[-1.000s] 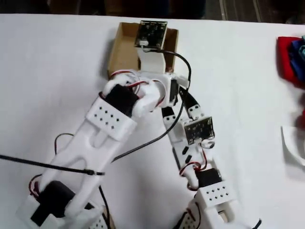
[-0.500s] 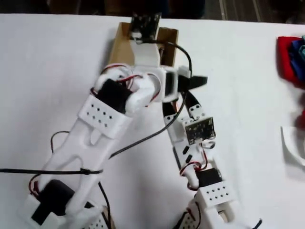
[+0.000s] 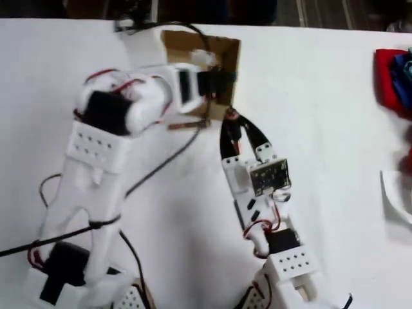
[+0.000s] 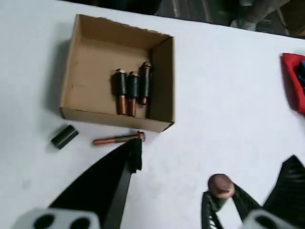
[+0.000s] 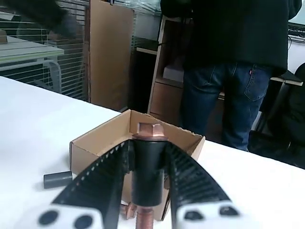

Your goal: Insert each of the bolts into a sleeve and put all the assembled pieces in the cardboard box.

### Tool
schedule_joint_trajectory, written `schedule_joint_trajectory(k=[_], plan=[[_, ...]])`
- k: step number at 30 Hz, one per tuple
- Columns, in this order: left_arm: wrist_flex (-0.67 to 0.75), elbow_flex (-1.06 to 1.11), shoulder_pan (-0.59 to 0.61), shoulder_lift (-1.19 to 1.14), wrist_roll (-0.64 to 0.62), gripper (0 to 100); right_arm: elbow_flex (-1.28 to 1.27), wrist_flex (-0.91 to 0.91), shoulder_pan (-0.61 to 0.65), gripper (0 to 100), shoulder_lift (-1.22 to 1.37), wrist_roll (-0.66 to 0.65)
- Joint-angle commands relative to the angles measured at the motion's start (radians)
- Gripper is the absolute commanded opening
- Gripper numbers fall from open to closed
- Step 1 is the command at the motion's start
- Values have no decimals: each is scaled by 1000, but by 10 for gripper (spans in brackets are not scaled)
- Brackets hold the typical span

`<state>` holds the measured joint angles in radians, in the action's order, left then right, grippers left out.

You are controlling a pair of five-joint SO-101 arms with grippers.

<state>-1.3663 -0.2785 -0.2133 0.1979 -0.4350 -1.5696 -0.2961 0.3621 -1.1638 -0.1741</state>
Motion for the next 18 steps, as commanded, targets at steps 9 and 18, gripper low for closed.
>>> schedule_joint_trajectory(k=[9,18], plan=[[-147,179,368,-5,199,164,446,232,-127,20,117,196],[210,642,480,-3,203,24,1306,659,-87,20,964,273]])
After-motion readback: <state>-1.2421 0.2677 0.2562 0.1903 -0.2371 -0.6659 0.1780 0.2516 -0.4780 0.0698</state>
